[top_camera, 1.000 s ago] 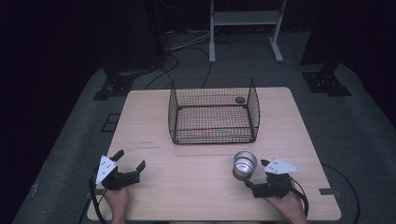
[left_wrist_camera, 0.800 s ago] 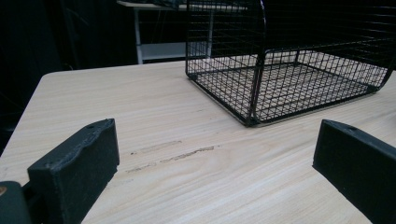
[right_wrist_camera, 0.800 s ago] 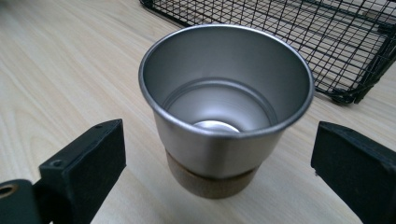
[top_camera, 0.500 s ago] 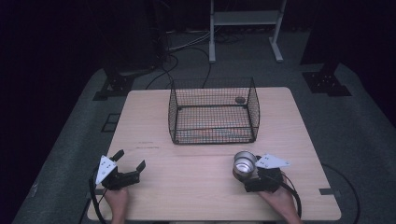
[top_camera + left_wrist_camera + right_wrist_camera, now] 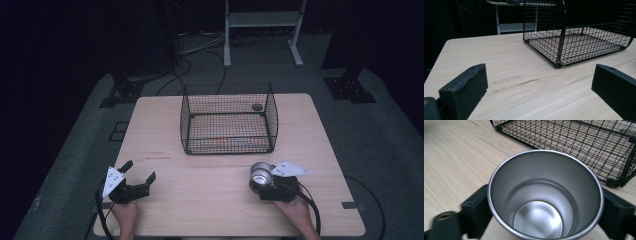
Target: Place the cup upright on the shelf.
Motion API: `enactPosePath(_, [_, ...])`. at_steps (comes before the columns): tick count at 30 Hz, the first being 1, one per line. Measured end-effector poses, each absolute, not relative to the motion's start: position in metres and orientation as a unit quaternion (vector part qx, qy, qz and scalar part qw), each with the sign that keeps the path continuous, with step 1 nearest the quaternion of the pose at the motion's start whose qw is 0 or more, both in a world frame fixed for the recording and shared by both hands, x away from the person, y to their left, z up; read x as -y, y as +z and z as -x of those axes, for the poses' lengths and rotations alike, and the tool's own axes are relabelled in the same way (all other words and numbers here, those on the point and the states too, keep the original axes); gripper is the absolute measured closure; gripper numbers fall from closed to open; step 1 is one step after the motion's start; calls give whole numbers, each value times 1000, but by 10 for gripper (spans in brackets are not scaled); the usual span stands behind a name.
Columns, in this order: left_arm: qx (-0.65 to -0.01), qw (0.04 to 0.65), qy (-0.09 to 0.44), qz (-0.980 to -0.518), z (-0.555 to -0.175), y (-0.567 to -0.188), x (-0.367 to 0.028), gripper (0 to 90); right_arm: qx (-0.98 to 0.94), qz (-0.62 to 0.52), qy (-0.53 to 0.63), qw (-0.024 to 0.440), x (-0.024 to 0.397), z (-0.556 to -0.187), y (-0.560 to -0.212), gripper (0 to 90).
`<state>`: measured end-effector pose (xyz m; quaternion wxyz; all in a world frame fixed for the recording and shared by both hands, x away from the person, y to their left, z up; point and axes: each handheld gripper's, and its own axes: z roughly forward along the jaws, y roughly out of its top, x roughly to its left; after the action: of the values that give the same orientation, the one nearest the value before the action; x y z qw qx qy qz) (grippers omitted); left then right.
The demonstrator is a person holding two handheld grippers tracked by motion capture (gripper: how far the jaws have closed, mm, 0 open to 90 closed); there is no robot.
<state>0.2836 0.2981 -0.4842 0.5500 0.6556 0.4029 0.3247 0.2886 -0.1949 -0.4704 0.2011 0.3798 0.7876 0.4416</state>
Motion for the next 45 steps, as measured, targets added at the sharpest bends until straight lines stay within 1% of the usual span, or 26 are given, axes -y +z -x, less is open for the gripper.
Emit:
enactPosePath(7, [-402,550,325,-656,-284,-484,-298,0,-789,-377,442,200,195,-289,-470,161])
enactPosePath(21, [-403,550,325,-655,-284,-484,-298,0,-790,-371,447,196,197,-291,-465,177])
enactPosePath(32, [-401,550,326,-657,-283,-484,-298,0,-786,-361,460,202,200,-290,-446,178])
enactPosePath(45, [-402,550,325,-656,-283,-484,-298,0,-792,-342,469,191,200,-297,-423,178])
